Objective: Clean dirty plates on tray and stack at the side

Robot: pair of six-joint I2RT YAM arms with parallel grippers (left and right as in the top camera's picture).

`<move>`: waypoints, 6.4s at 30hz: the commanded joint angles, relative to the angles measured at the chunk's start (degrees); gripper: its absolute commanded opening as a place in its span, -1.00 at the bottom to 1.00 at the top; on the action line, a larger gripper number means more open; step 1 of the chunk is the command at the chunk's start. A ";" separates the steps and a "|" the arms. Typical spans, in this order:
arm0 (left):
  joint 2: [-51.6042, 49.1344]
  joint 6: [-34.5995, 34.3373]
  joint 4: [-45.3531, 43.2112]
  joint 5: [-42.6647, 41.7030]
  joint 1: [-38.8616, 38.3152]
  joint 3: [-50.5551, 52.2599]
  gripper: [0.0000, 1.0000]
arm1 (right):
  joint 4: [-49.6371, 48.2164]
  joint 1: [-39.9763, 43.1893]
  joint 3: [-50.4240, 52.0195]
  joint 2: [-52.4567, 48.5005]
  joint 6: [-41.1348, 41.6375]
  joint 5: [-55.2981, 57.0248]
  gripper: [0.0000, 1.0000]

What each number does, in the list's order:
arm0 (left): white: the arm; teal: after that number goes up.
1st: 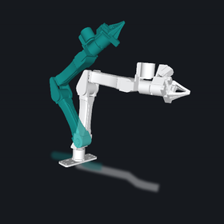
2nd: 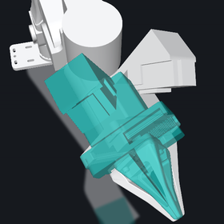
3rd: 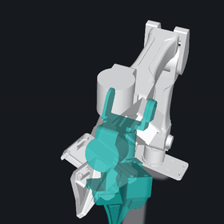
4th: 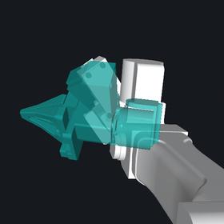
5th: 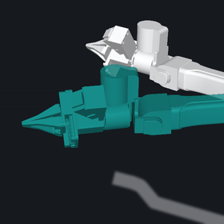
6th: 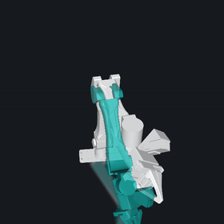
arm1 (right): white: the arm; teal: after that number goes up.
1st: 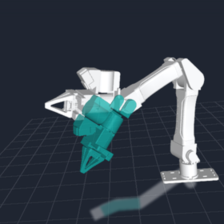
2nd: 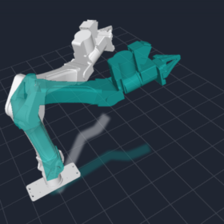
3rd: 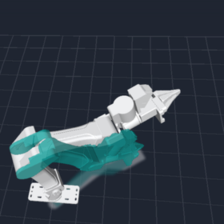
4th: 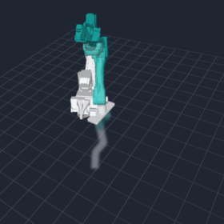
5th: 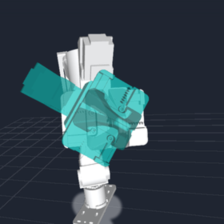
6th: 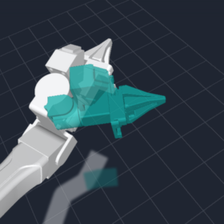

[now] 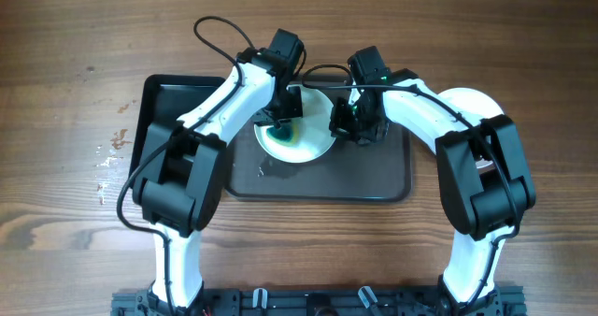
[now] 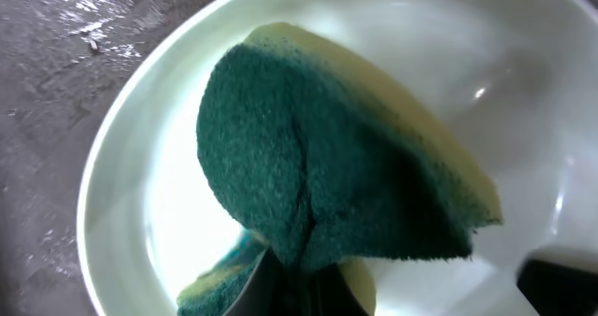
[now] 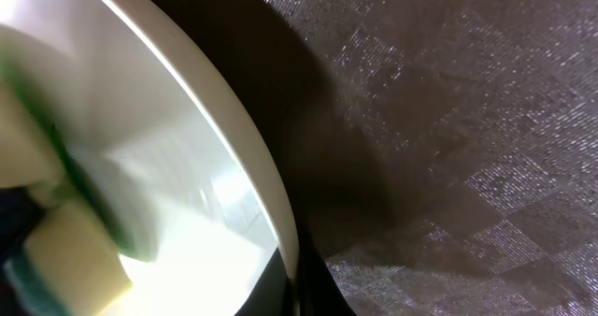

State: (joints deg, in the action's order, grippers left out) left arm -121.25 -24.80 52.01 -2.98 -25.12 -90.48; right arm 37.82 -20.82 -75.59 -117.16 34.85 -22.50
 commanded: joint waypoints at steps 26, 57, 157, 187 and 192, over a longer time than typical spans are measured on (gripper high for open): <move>-4.17 -2.14 -0.94 8.76 -3.10 0.26 -0.92 | -0.09 -0.39 -0.13 -2.38 -0.42 -0.50 -0.91; -4.17 11.32 5.16 -21.31 0.59 0.26 -0.92 | -0.09 -0.39 -0.13 -2.38 -0.33 -0.55 -0.91; 3.32 5.09 10.82 -11.82 6.64 -4.20 -0.92 | 0.02 -0.39 -0.13 -2.38 -0.61 -0.76 -0.92; 7.23 3.32 7.61 -8.26 15.23 -5.38 -0.92 | 13.66 -0.39 -0.15 25.57 -7.78 33.70 -0.92; 7.23 3.13 7.58 -8.26 15.23 -5.38 -0.92 | 15.50 -2.12 -0.15 32.44 -9.86 50.77 -0.91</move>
State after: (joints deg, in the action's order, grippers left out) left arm -114.69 -21.02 59.79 -11.86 -9.74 -95.11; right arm 52.49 -21.56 -75.75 -87.53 27.44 13.78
